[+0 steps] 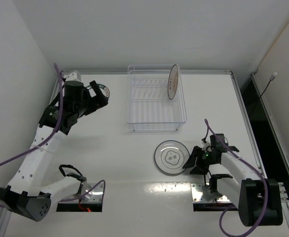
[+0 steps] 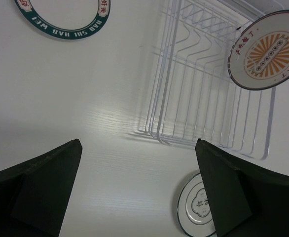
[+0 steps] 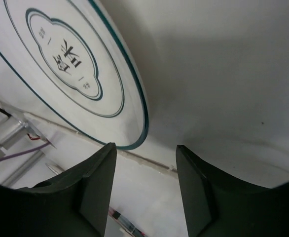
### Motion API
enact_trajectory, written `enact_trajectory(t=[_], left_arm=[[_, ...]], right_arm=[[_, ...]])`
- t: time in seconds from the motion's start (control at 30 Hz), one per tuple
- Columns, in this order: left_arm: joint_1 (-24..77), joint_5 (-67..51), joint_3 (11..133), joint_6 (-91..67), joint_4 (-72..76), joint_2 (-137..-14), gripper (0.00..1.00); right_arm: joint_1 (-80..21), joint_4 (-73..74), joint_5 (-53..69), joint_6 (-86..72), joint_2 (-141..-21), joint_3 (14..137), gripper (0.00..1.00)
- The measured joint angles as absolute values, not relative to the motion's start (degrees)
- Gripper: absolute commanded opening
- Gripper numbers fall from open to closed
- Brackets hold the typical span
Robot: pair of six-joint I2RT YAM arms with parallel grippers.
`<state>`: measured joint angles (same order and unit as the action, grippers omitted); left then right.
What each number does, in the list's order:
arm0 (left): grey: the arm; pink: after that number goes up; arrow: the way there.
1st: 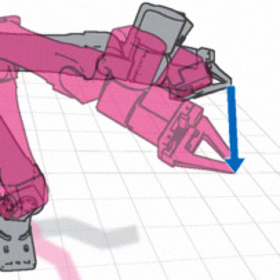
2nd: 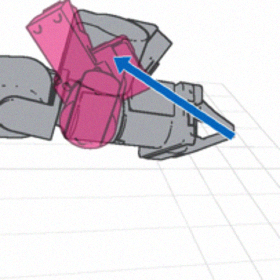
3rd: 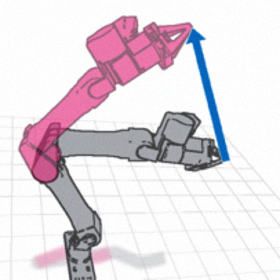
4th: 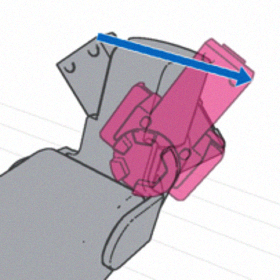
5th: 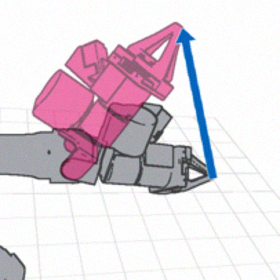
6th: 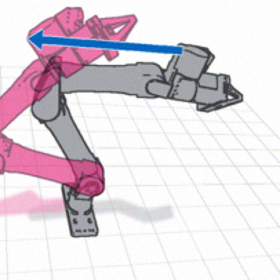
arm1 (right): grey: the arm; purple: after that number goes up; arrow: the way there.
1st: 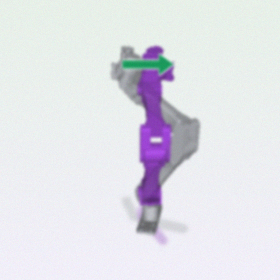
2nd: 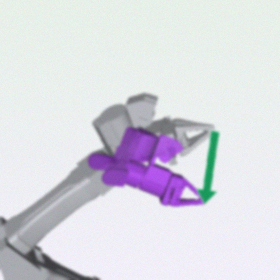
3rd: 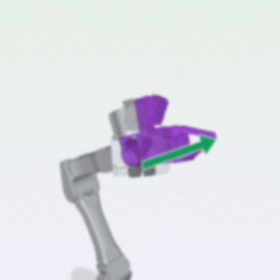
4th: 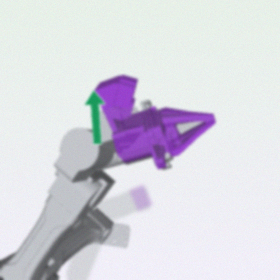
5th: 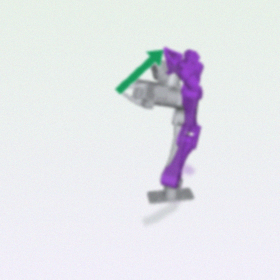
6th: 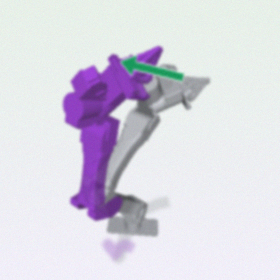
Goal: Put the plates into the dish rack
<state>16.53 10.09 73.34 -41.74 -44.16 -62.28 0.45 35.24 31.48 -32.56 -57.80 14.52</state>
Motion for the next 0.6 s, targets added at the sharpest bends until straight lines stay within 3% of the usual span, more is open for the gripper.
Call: enact_trajectory(t=[0.1, 0.2, 0.27, 0.3, 0.33, 0.47, 0.6], left_arm=[[16.53, 9.67, 73.34, -43.03, -45.67, -59.22, 1.0], [16.53, 9.52, 73.34, -43.88, -47.66, -56.29, 1.0], [16.53, 8.99, 73.6, -44.21, -49.87, -54.96, 1.0], [16.53, 8.78, 74.37, -44.25, -51.51, -54.85, 1.0], [16.53, 8.54, 75.83, -44.27, -53.34, -54.96, 1.0], [16.53, 8.58, 80.86, -44.07, -57.45, -55.64, 1.0], [16.53, 8.8, 83.99, -44.03, -59.31, -56.14, 1.0]], right_arm=[[0.36, 32.47, 30.92, -35.14, -59.22, 14.15, 0.46], [0.34, 29.82, 30.98, -39.31, -60.55, 13.47, 0.37], [0.34, 26.63, 31.33, -42.89, -60.73, 12.12, 0.25], [0.34, 25.26, 31.33, -44.29, -60.84, 11.53, 0.03], [0.32, 23.64, 30.98, -45.6, -61.01, 10.87, 0.0], [0.25, 21.98, 31.35, -48.38, -60.25, 10.35, 0.0], [-1.19, 30.72, 28.21, -47.94, -53.8, 13.8, 0.0]])
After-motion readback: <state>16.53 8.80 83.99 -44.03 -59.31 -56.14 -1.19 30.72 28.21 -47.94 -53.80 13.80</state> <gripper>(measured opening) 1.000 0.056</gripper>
